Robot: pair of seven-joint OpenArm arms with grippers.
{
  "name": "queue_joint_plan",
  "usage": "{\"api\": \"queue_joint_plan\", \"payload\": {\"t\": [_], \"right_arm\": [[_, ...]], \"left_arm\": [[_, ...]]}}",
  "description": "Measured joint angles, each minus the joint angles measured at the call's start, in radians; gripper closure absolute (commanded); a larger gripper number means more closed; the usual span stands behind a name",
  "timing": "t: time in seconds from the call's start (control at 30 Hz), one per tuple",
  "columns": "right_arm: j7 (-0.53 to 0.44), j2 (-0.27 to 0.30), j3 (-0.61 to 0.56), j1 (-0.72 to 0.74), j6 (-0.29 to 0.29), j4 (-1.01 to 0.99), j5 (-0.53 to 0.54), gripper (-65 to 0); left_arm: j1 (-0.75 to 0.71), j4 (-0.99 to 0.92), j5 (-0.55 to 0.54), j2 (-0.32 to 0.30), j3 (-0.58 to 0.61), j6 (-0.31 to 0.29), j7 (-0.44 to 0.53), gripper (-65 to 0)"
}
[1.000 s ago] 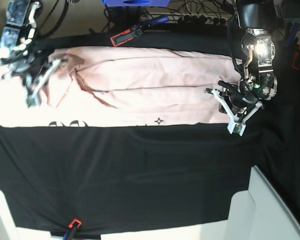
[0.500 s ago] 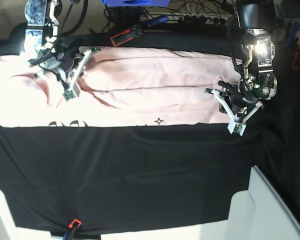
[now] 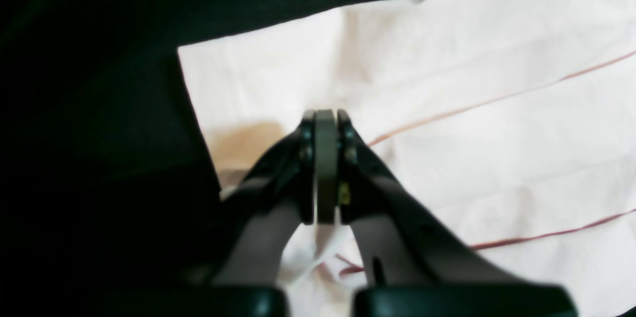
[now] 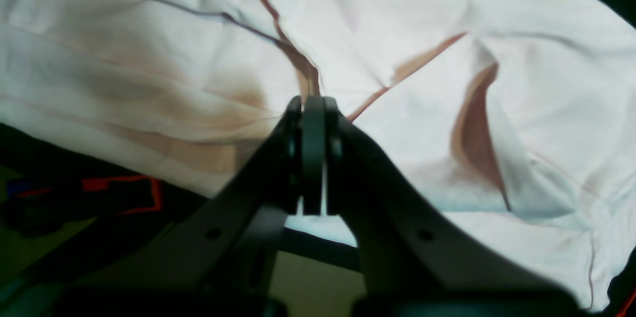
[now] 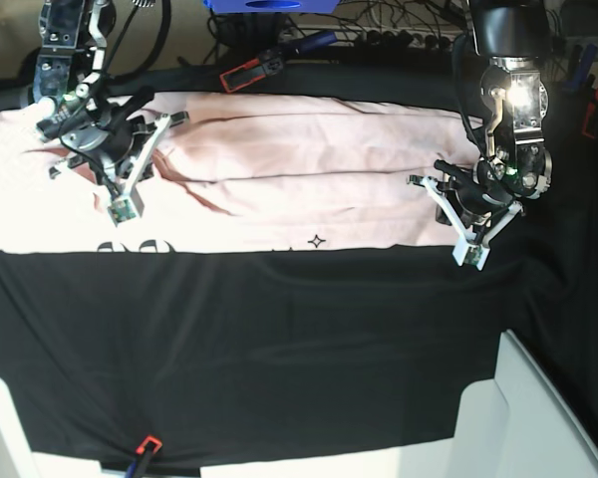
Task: Fold the T-shirt properly
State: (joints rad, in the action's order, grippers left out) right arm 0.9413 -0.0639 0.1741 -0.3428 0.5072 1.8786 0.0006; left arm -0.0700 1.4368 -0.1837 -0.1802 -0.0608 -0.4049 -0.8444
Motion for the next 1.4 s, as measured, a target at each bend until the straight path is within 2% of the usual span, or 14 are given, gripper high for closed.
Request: {"api": "queue_joint_plan", "payload": {"t": [0.17,0.27,0.37,0.53,0.67,0.73,0.83,0.97,1.23,1.4], "right_arm": [[-0.005,0.019,0.044,0.01,-0.01,-0.113,-0.027,-0.3],[-0.074,0.005,0.037,0.006,-0.009,-0.203,-0.014,-0.3],[-0.096,0.003,0.032,0.013,-0.003,-0.281,-0.007,-0.3],[-0.075,0.011,0.037,0.01,-0.008,-0.235,-0.02,-0.3],[-0.003,0.066,0.045,0.025,-0.01,-0.085,-0.014,-0.3],[0.027,0.072,0.104,0.056,-0.006,-0.068,-0.004,-0.3],[0.034,0.089,0.191,0.101,-0.011,-0.101,-0.011,-0.3],[0.031,0.146,0.203,0.145,-0.01,-0.217,-0.014,-0.3],[-0.153,0.157,0.2,0.212,-0.01,-0.521,0.001,-0.3],[-0.129,0.151,0.201,0.204,-0.011,-0.465,-0.012,-0.3]], "left_arm": [[0.0,0.0,0.0,0.0,0.0,0.0,0.0,0.0],[0.0,0.0,0.0,0.0,0.0,0.0,0.0,0.0],[0.0,0.0,0.0,-0.003,-0.002,0.0,0.0,0.0],[-0.001,0.0,0.0,0.0,-0.002,0.0,0.0,0.0],[0.0,0.0,0.0,-0.001,-0.002,0.0,0.0,0.0],[0.0,0.0,0.0,0.0,-0.002,0.0,0.0,0.0],[-0.002,0.0,0.0,-0.001,-0.002,0.0,0.0,0.0],[-0.002,0.0,0.0,-0.002,-0.002,0.0,0.0,0.0],[-0.002,0.002,-0.001,-0.003,-0.003,0.0,0.001,0.0],[-0.002,0.003,-0.005,-0.001,-0.033,-0.01,0.001,-2.5]]}}
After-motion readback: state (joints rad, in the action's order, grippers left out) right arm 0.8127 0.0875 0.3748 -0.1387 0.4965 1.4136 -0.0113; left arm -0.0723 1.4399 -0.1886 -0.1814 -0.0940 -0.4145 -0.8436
